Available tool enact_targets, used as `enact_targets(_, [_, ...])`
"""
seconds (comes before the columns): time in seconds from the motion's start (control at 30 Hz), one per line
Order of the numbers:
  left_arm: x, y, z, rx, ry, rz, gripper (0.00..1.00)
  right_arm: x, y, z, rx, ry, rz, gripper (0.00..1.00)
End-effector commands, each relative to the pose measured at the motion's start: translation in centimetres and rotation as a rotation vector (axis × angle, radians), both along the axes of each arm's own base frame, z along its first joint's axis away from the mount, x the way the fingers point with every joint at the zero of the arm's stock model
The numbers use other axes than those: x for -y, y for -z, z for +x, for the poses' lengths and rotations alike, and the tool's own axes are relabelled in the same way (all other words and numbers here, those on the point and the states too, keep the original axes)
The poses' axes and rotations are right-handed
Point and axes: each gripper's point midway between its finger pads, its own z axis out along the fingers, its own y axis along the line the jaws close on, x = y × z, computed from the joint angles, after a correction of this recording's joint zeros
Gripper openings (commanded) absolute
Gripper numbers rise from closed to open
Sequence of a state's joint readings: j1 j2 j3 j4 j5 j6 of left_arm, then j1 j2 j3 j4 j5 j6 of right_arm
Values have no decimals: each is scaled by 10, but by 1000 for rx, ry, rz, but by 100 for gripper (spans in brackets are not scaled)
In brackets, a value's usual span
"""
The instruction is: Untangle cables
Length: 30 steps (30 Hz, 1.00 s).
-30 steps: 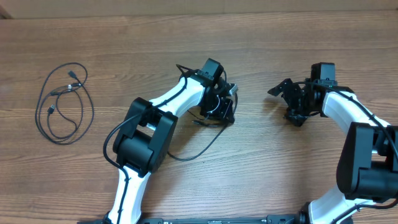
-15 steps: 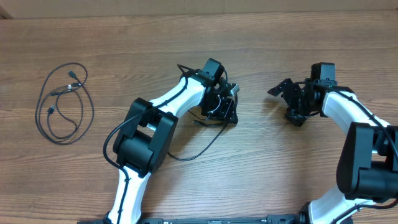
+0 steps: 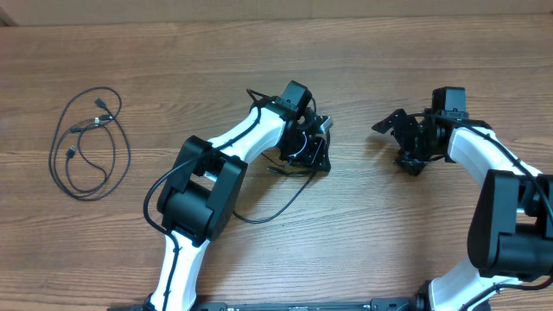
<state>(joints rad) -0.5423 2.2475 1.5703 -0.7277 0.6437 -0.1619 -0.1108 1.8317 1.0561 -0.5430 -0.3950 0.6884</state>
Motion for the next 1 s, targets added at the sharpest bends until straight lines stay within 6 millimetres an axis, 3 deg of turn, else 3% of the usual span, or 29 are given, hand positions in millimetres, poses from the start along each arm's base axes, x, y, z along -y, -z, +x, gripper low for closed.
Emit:
enact_targets(0.0, [-38, 75, -20, -39, 6, 249, 40, 6, 36, -23, -108, 7, -46, 100])
enact_targets(0.97, [-39, 75, -20, -39, 5, 257, 43, 6, 36, -23, -108, 7, -46, 100])
